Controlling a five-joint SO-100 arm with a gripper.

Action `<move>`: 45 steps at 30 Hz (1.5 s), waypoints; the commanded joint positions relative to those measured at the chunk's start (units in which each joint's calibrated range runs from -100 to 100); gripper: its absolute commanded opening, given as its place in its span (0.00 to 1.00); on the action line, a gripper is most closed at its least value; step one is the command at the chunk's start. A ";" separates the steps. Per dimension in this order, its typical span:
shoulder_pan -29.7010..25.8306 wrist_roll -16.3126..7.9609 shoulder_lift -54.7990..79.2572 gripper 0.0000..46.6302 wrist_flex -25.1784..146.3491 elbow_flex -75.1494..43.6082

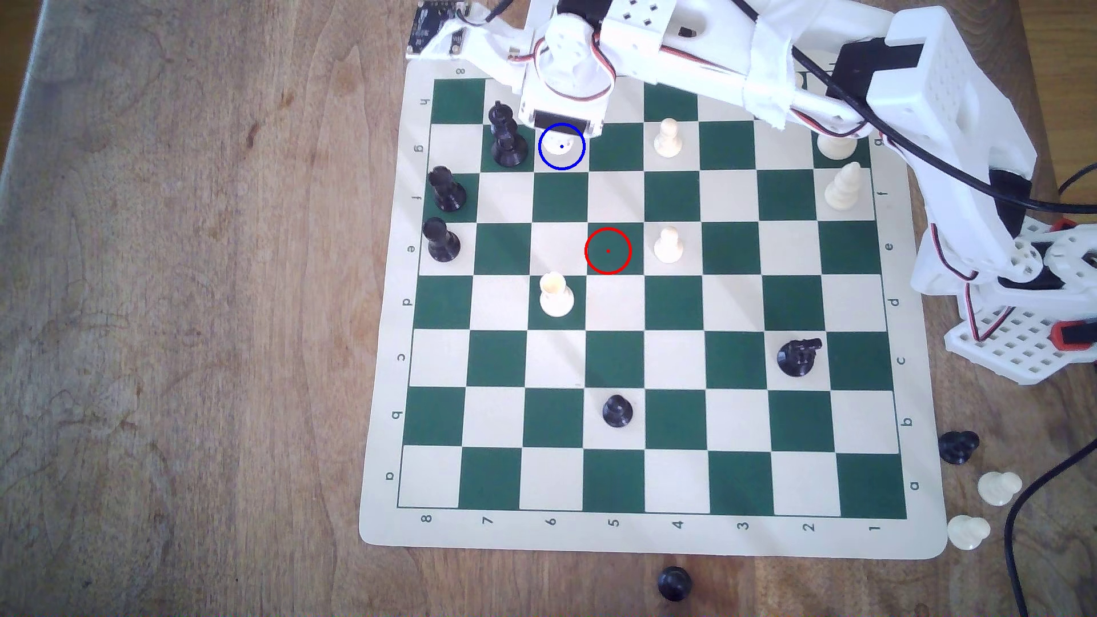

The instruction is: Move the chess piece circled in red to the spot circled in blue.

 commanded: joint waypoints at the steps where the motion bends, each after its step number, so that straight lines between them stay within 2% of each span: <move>1: -0.79 -0.29 -0.50 0.01 -0.10 -5.31; 38: 0.69 0.88 3.74 0.01 1.70 -10.84; 40: 0.77 0.88 4.00 0.12 1.78 -10.84; 41: 0.93 0.78 4.08 0.28 1.78 -10.66; 43: 1.16 0.44 4.00 0.43 1.53 -10.57; 45: 1.24 0.44 3.66 0.49 1.53 -10.57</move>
